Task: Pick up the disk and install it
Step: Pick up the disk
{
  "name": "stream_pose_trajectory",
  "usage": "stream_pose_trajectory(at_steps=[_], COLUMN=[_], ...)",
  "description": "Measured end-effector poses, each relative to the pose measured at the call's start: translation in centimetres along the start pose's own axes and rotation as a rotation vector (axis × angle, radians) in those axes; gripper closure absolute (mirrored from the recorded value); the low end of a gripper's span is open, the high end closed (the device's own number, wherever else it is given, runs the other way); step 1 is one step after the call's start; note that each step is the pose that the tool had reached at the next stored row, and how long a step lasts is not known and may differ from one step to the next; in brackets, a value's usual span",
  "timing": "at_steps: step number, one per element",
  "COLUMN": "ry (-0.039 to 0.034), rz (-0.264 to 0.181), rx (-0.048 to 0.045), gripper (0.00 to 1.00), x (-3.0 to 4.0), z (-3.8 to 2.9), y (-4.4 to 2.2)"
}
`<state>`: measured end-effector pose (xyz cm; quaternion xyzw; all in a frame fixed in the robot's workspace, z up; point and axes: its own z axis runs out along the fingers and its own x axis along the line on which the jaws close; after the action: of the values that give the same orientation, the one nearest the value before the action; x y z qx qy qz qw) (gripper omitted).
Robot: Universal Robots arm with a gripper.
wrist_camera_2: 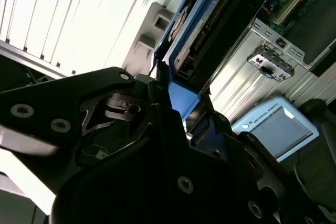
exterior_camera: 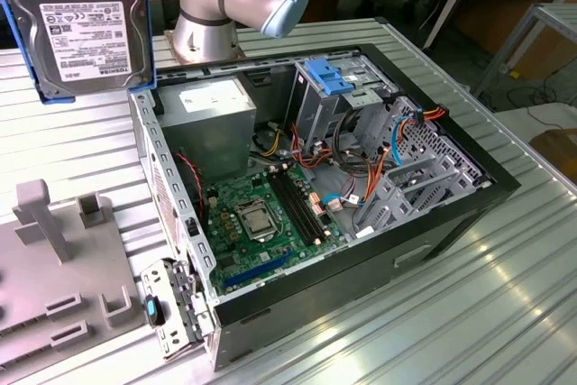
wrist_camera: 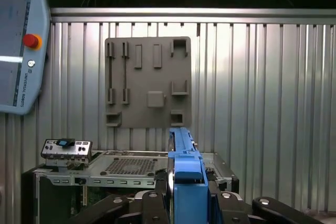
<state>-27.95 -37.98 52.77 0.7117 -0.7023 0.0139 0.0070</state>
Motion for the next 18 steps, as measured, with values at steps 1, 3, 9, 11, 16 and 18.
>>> stream_pose_trajectory(at_steps=[1,3,9,11,16,18], ry=[0.0,0.0,-0.0001,0.0005,0.0026,0.0026], rz=[0.0,0.0,0.0,0.0,0.001,0.001], rx=[-0.0001,0.0,0.0002,0.004,0.0197,0.0214], gripper=[0.63,0.63,0.63,0.63,0.63,0.63], x=[0.01,0.01,0.04,0.04,0.05,0.06], z=[0.01,0.05,0.18,0.24,0.4,0.46], y=[-0.45,-1.03,-3.16,-3.51,-5.02,-5.89])
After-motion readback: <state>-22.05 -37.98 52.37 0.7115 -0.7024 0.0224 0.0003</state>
